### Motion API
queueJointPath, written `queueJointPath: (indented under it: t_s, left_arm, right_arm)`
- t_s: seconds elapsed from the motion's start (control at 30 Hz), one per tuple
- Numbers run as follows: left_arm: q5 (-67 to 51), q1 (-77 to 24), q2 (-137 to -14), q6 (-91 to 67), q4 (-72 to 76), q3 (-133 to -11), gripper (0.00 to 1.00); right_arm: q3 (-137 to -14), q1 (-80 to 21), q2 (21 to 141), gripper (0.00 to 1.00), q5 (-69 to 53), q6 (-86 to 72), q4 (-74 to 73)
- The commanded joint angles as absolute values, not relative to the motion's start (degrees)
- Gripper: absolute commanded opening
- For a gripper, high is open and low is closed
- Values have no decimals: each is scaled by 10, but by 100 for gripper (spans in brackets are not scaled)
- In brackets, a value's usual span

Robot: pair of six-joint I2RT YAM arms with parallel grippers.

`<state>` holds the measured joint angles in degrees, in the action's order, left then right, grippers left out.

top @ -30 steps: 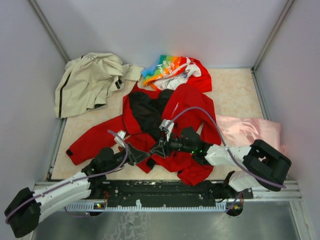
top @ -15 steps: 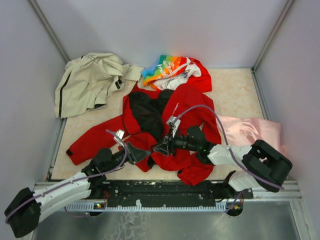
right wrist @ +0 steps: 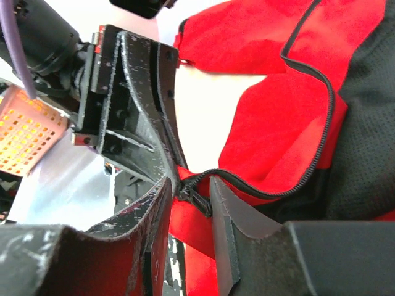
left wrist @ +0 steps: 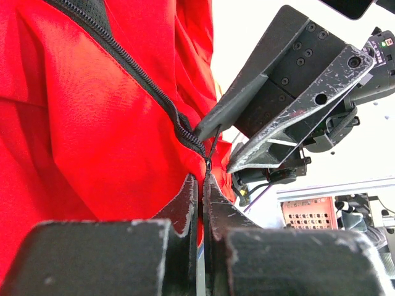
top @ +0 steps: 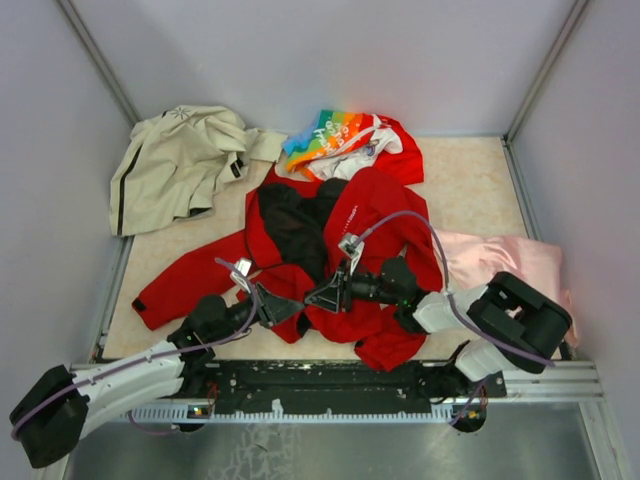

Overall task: Zip up the jacket
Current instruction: Zip the zipper on the jacket.

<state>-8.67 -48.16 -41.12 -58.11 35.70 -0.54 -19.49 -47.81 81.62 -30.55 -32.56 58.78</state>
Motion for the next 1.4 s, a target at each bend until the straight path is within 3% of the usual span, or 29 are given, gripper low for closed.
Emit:
queueJointPath:
  t_s: [0.0,0.33,0.83,1.37]
  left_arm:
    - [-94,-482,-414,-585,391,61,0]
    - [-93,-482,-411,-591,390,63,0]
    - [-96,-482,-409,-595,388,64,0]
    - [-100,-482,-421,-599,401,64,0]
  right_arm:
    - [-197,-477,828,30,-330,-356,686]
    - [-182,-476,829,22,-325,-364,696]
    - [-140,-477,815,32,-267,-348,700]
    - [-146,-477,871,21,-309,-394,785]
